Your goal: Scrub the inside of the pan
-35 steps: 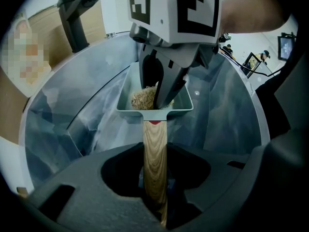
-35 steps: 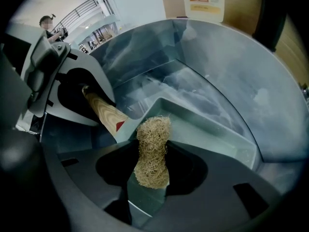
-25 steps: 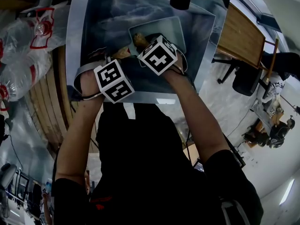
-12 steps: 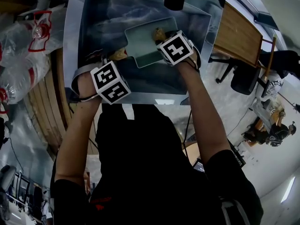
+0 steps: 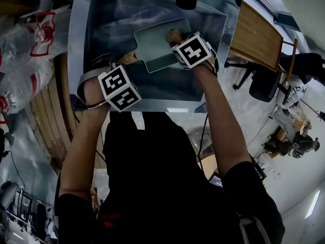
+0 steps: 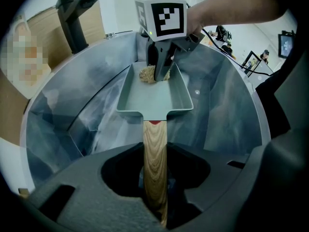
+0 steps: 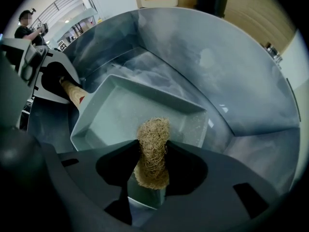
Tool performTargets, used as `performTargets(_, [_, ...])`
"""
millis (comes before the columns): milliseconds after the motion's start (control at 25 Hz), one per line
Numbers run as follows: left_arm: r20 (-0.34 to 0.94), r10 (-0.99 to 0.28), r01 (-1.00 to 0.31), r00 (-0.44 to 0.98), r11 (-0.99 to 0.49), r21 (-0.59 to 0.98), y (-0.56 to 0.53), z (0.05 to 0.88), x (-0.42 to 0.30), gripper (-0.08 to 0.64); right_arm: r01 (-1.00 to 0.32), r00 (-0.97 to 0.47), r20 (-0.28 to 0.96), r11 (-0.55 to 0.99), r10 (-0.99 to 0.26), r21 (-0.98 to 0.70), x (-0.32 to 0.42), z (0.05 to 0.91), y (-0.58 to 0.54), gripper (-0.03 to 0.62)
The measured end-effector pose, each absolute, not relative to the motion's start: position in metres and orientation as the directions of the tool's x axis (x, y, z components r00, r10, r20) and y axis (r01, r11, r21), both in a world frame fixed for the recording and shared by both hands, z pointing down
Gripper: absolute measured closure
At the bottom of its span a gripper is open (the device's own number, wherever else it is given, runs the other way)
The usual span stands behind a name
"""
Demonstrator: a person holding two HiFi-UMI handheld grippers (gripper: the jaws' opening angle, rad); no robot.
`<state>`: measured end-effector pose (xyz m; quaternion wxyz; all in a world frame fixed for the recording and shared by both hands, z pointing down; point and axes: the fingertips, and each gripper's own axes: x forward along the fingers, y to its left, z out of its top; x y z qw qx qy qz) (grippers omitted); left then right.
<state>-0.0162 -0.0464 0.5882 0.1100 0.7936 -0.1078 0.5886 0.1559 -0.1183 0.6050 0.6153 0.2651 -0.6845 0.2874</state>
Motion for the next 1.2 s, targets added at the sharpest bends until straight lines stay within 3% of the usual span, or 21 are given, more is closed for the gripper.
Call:
performTargets(520, [0.957,-0.046,-0.298,0.287,-0.954,0.043,-0.048,0.588,-0.015,0.403,-0.622,-0.274,0.961,0.756,0.034,-0.204,0.084,0.567,-0.079,0.423])
performTargets(1200, [0.956,-0.039,-0.306,0.291,-0.951,0.054,-0.047,0.588,-0.015,0.403,-0.585,-0.251,0.963,0.778,0.098,-0.232,0.06,0.599,-0.06,0.426])
